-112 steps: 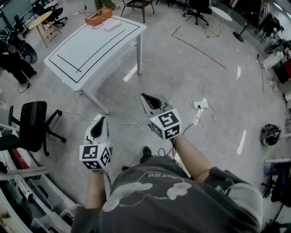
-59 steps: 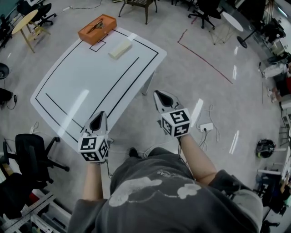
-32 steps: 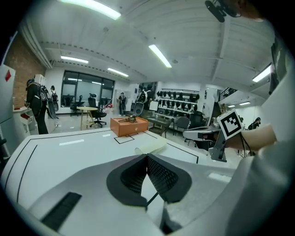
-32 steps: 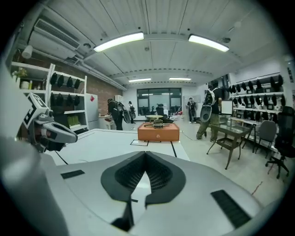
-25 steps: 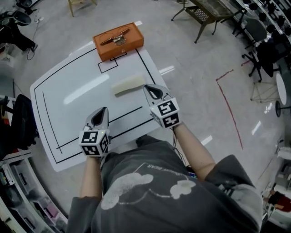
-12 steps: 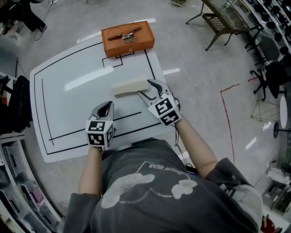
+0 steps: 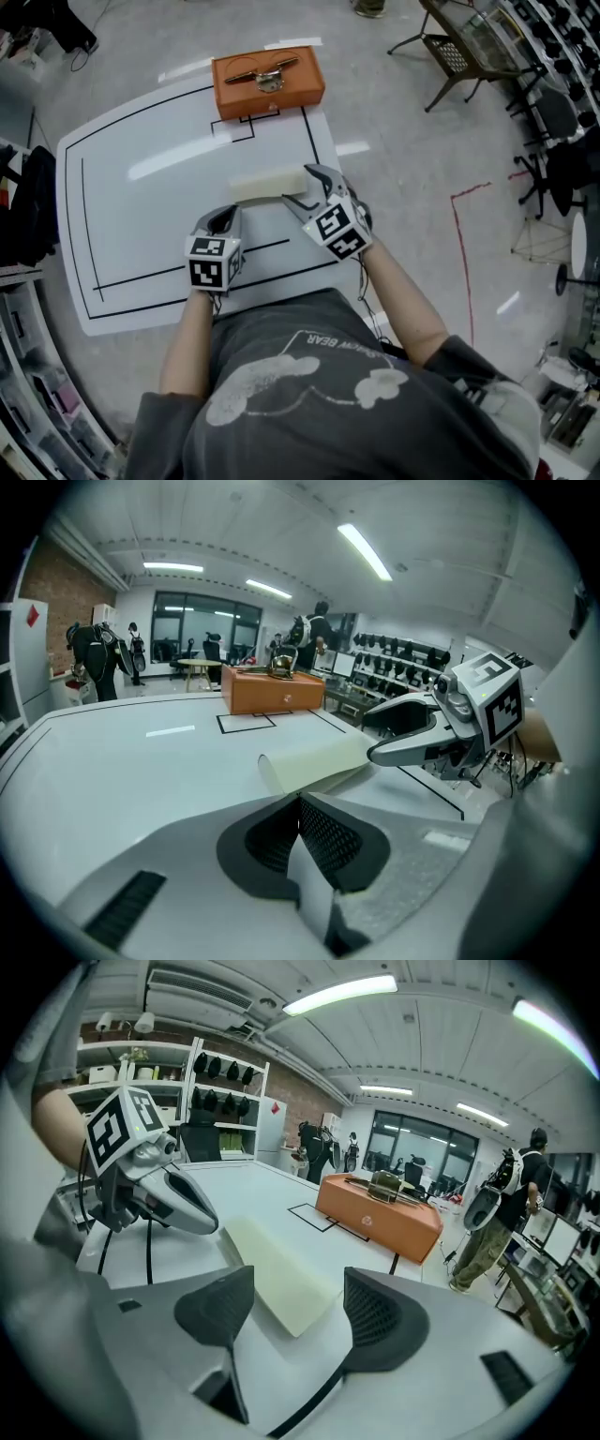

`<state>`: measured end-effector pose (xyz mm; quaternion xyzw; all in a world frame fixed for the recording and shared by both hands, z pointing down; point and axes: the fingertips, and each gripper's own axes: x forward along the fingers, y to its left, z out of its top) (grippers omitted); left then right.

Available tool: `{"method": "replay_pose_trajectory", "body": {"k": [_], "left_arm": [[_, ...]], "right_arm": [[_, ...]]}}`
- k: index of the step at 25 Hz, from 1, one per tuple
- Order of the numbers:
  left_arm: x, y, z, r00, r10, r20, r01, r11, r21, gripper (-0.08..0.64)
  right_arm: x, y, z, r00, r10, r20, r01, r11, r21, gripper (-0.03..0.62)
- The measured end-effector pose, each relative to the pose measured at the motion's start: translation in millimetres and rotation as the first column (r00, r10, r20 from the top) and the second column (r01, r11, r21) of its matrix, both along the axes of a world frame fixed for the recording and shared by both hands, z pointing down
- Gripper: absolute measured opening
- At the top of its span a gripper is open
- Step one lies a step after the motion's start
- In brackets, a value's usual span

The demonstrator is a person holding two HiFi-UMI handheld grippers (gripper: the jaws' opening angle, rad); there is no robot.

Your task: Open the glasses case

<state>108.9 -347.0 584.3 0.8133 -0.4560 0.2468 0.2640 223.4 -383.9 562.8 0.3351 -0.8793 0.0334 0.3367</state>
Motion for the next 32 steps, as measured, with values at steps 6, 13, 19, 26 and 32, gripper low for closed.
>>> {"method": "replay_pose_trajectory", "body": {"k": [6, 13, 19, 26, 32], "left_arm": [[1.6, -4.8, 0.1, 1.000, -0.001, 0.011, 0.001, 1.000, -0.005, 0.003], [2.1, -5.4, 6.7, 0.998, 0.008, 0.057, -0.007, 1.000, -0.009, 0.003], [1.6, -6.7, 6.8, 0.998, 0.008, 0.060, -0.007, 1.000, -0.006, 0.003], [1.4, -4.7, 7.8, 0.998, 0.006, 0.060, -0.005, 1.000, -0.017, 0.003], [1.4, -6.3, 7.3, 0.998, 0.005, 0.056, -0.004, 1.000, -0.012, 0.003]], "right_arm": [[-5.5, 2.7, 12.1, 0.994, -0.093, -0.050, 0.092, 0.995, -0.033, 0.331], [-9.3, -3.3, 23.7, 0.977, -0.169, -0.129, 0.164, 0.985, -0.047, 0.338], [-10.5, -7.0, 29.2, 0.951, -0.227, -0.208, 0.224, 0.974, -0.038, 0.319], [-10.7, -7.4, 27.1, 0.954, -0.241, -0.178, 0.227, 0.969, -0.097, 0.318], [-13.1, -11.0, 13.1, 0.969, -0.210, -0.128, 0.202, 0.977, -0.072, 0.278]]}}
